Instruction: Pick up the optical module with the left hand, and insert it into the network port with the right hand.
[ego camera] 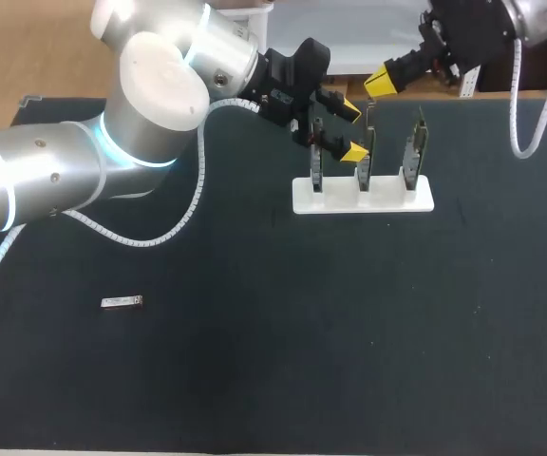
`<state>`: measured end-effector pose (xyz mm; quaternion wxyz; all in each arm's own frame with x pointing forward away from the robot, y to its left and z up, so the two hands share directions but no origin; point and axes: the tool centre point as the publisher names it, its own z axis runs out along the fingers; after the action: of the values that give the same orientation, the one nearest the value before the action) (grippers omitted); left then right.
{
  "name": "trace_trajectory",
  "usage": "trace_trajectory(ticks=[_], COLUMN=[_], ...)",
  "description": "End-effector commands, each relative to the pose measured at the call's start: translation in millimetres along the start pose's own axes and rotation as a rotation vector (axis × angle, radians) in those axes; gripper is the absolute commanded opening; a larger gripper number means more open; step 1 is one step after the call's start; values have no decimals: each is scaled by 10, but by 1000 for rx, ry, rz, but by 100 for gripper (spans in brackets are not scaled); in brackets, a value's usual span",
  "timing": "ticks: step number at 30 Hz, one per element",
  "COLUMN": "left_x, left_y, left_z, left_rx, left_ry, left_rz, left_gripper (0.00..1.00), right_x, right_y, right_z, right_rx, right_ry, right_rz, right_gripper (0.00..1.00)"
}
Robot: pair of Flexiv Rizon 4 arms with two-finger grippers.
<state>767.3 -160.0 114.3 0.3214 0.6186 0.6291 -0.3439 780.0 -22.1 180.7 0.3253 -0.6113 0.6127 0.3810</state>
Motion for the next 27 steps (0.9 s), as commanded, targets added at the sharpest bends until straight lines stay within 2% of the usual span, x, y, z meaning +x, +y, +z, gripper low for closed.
trace_trajectory(ticks=[1,20,27], left_x=[-10,-10,-10], left_y=[26,26,26], left_z=[8,8,8], left_rx=[4,4,4], left_ry=[5,5,5], left_rz=[-2,-2,-2], left_gripper=[100,100,100], right_x=[27,317,349], right_y=[-32,-73,-70], right_z=[19,110,136], right_rx=[-8,-32,-41], right_ry=[5,57,64], right_rz=[9,84,94], right_gripper=[0,0,0])
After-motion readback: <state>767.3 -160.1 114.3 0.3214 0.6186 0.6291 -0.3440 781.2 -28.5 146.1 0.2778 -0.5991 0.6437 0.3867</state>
